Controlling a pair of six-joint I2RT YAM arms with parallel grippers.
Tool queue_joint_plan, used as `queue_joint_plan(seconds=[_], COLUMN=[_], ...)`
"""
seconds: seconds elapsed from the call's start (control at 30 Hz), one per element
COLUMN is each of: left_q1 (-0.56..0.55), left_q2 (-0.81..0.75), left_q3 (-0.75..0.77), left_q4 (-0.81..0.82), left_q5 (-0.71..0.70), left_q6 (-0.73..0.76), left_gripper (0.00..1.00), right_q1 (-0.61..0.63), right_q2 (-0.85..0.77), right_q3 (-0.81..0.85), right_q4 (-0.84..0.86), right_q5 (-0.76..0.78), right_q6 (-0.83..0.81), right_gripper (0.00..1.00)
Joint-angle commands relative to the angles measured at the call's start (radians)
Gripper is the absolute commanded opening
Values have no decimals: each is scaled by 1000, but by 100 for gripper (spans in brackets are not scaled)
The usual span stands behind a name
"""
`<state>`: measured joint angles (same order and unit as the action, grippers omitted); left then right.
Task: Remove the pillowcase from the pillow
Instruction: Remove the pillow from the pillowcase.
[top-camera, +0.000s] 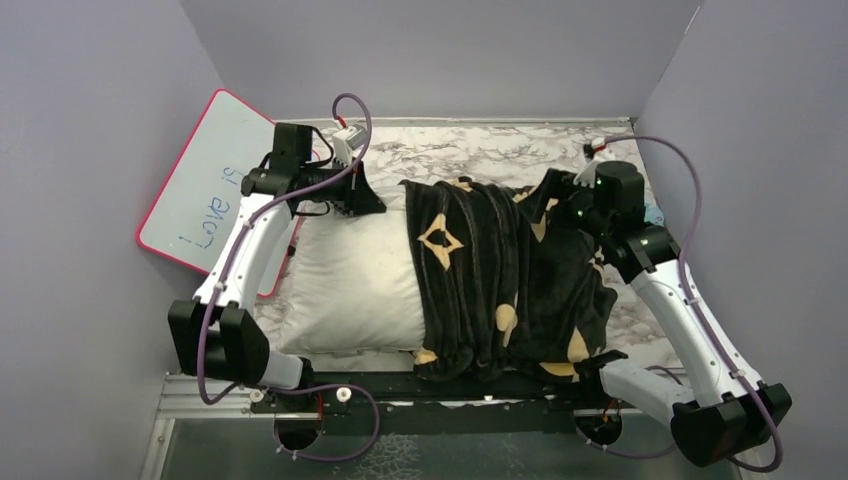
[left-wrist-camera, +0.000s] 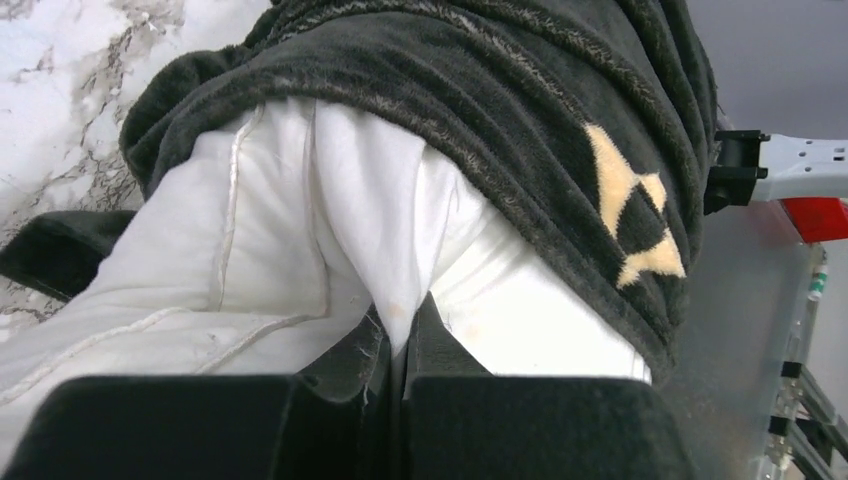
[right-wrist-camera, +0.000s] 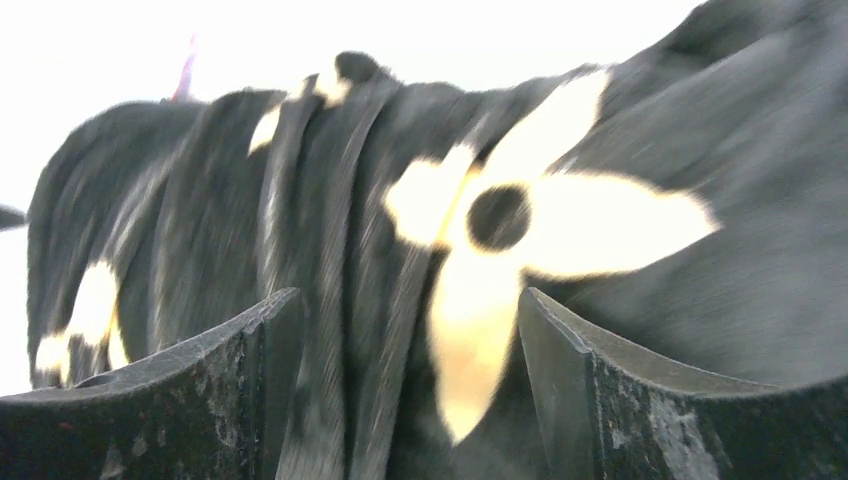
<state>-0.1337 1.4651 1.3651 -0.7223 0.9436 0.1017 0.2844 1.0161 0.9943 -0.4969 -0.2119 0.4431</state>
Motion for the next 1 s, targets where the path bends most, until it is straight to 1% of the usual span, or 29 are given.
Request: queue_joint_plan(seconds=[0.0, 0.07, 0.13, 0.3, 0.43, 0.5, 0.57, 0.67, 0.73, 0.77, 0.8, 0.9, 0.97], left_q1=[-35, -42, -48, -59, -63, -63, -63, -63, -63, -63, -63, -63, -63], left_q2=[-154, -208, -258, -369, -447, -481, -510, -554, -586, -600, -615, -657, -684], left_q3=[-54, -91, -124, -197, -254, -285, -312, -349, -372, -381, -391, -416, -431], left_q4=[28, 66, 99, 148, 178, 189, 190, 190, 193, 193, 194, 197, 199], left_q5=[-10, -13, -11, -3, 9, 4, 0, -32, -66, -80, -94, -135, -159], left_q6=[-51, -78, -96, -166, -217, -237, -253, -279, -297, -304, -312, -338, -348], left_gripper=[0, 0, 0, 0, 0, 0, 0, 0, 0, 0, 0, 0, 0], right_q1=[-3, -8, -12, -14, -13, -13, -13, -14, -13, -13, -14, -32, -65], right_q2=[36, 94, 163, 323, 413, 447, 461, 428, 380, 359, 341, 312, 302], right_q3=[162, 236, 302, 401, 400, 393, 391, 364, 335, 328, 325, 336, 339], right_q4=[-67, -77, -93, -112, -105, -110, -121, -103, -61, -48, -42, -49, -55], right_q5=[394, 432, 416, 213, 33, 10, 40, 161, 241, 283, 323, 427, 466], right_q6=[-94, -123, -148, -227, -258, -256, -243, -210, -208, -208, -208, -209, -214], right_gripper=[84, 85, 85, 85, 85, 84, 70, 40, 15, 4, 1, 1, 1])
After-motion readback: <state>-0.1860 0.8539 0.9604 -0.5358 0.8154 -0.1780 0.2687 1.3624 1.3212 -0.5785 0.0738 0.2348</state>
